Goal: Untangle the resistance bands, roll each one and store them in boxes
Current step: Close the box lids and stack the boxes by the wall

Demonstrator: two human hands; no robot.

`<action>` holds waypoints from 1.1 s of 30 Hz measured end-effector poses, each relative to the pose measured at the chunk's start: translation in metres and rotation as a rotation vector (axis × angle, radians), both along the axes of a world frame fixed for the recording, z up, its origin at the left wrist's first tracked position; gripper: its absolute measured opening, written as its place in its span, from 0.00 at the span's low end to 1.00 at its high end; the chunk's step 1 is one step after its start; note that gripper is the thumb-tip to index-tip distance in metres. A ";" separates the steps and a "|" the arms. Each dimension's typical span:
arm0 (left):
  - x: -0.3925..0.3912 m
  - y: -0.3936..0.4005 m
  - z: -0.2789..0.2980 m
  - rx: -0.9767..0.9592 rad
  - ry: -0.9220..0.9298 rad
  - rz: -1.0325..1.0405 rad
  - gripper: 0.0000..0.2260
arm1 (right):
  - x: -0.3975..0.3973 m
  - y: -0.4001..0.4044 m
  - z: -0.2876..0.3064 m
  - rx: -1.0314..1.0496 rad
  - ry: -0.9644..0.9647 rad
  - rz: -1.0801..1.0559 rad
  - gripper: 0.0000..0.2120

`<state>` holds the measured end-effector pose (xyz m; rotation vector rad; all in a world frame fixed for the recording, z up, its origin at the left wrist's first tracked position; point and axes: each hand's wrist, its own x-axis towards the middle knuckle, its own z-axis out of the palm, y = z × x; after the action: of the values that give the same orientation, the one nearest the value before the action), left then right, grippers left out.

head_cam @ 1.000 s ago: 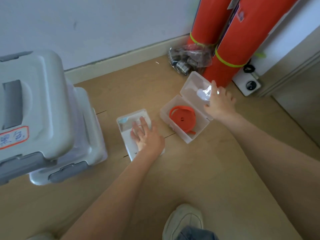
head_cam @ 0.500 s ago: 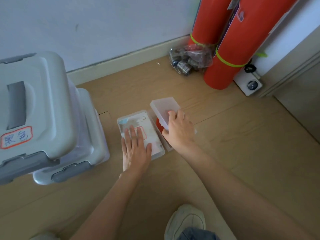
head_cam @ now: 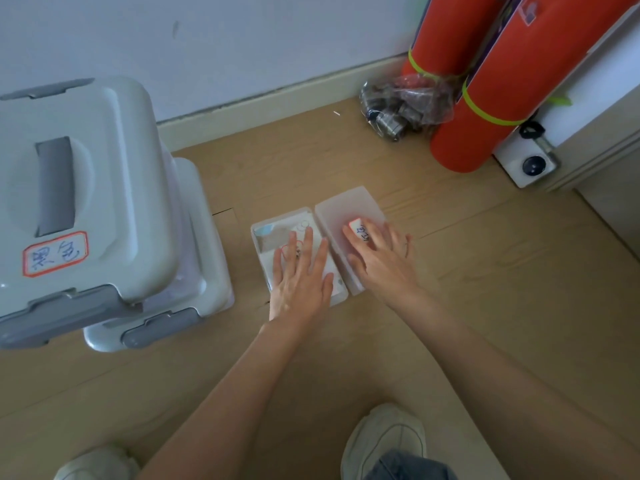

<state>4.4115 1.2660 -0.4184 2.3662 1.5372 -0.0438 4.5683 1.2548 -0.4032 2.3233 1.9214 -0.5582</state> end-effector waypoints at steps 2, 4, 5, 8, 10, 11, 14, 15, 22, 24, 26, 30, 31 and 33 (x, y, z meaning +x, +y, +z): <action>0.002 0.002 -0.003 -0.064 0.054 0.011 0.25 | -0.001 -0.001 -0.003 -0.024 0.051 -0.031 0.22; 0.001 0.002 -0.007 -0.088 0.084 0.017 0.25 | -0.005 -0.001 -0.006 -0.033 0.073 -0.049 0.22; 0.000 0.002 -0.009 -0.086 0.092 0.009 0.25 | -0.006 0.000 -0.007 -0.042 0.065 -0.052 0.22; -0.001 0.003 -0.008 -0.086 0.085 0.006 0.25 | -0.012 0.002 -0.007 -0.080 0.028 -0.058 0.22; -0.001 0.003 -0.006 -0.094 0.066 0.005 0.26 | -0.015 0.002 -0.006 -0.072 0.044 -0.072 0.22; -0.002 0.000 -0.006 -0.099 0.061 -0.003 0.28 | -0.014 0.002 -0.005 -0.065 0.068 -0.082 0.23; -0.009 -0.010 -0.009 -0.087 0.126 -0.092 0.37 | -0.007 -0.001 0.000 -0.064 0.184 -0.131 0.27; -0.012 -0.013 -0.012 -0.080 0.156 -0.109 0.40 | -0.005 -0.003 0.001 -0.075 0.188 -0.133 0.32; -0.015 -0.013 -0.011 -0.063 0.228 0.027 0.44 | -0.001 0.007 0.009 -0.147 0.076 -0.165 0.48; -0.015 -0.006 -0.008 -0.122 0.201 0.022 0.45 | -0.002 0.007 0.009 -0.174 0.036 -0.177 0.50; -0.016 0.001 -0.003 -0.207 0.151 0.005 0.47 | -0.006 0.001 0.006 -0.195 -0.017 -0.145 0.51; -0.023 -0.009 0.003 -0.224 -0.186 0.134 0.45 | -0.007 -0.001 0.005 -0.194 -0.065 -0.126 0.51; -0.027 -0.015 0.004 -0.188 -0.329 0.235 0.41 | -0.008 0.002 0.009 -0.205 -0.096 -0.092 0.50; -0.034 -0.022 0.005 -0.131 -0.543 0.545 0.32 | -0.014 0.010 0.021 -0.138 -0.038 0.003 0.42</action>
<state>4.3777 1.2442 -0.4132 1.6003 1.7489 0.5521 4.5540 1.2644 -0.3825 2.2303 1.8088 -0.6209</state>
